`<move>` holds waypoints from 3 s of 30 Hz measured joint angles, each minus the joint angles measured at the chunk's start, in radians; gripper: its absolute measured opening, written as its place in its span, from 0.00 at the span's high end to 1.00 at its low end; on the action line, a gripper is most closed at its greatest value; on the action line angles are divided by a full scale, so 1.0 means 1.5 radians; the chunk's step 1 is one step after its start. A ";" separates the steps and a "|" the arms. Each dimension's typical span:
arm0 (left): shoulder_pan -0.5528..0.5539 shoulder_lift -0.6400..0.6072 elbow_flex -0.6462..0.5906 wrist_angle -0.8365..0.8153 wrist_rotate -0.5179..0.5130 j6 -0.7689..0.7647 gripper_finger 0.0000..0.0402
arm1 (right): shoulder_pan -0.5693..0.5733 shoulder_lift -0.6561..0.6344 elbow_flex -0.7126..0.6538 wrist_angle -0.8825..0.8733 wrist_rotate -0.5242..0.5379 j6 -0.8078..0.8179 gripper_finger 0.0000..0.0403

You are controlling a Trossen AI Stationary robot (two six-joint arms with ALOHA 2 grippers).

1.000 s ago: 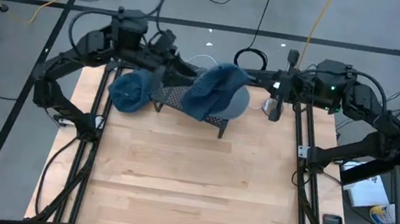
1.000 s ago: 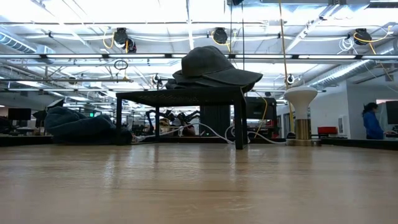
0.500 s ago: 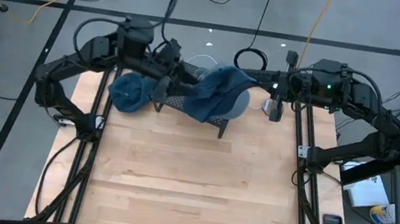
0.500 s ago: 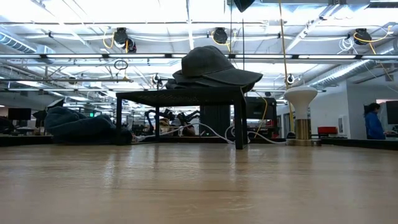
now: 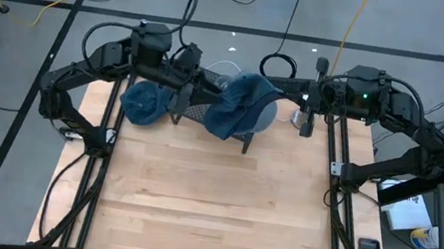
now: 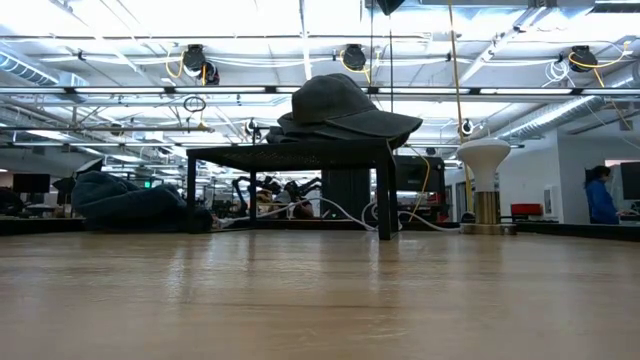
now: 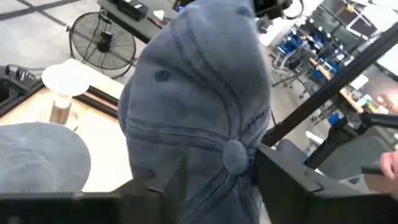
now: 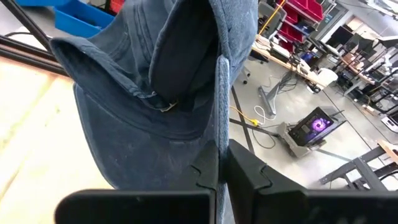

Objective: Pick & Place hat
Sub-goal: Put the bottom blue cap on the shelf

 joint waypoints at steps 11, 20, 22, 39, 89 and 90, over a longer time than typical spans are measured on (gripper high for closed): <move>0.000 0.000 0.000 0.000 -0.034 -0.033 0.95 | 0.000 0.004 0.000 -0.002 0.000 0.021 0.95; 0.024 0.000 0.000 0.000 -0.073 -0.030 0.96 | 0.001 -0.002 0.000 -0.074 -0.001 0.183 0.80; 0.036 0.001 0.010 -0.003 -0.060 -0.030 0.96 | 0.001 -0.007 0.000 -0.102 0.000 0.218 0.75; 0.096 0.000 0.241 -0.123 -0.136 0.060 0.96 | 0.001 -0.053 -0.001 -0.074 -0.001 0.302 0.61; 0.065 0.184 0.249 -0.558 -0.685 -0.281 0.96 | 0.001 -0.053 -0.001 -0.142 -0.001 0.274 0.63; 0.063 0.187 0.249 -0.561 -0.685 -0.301 0.96 | 0.001 -0.053 -0.001 -0.144 -0.001 0.277 0.64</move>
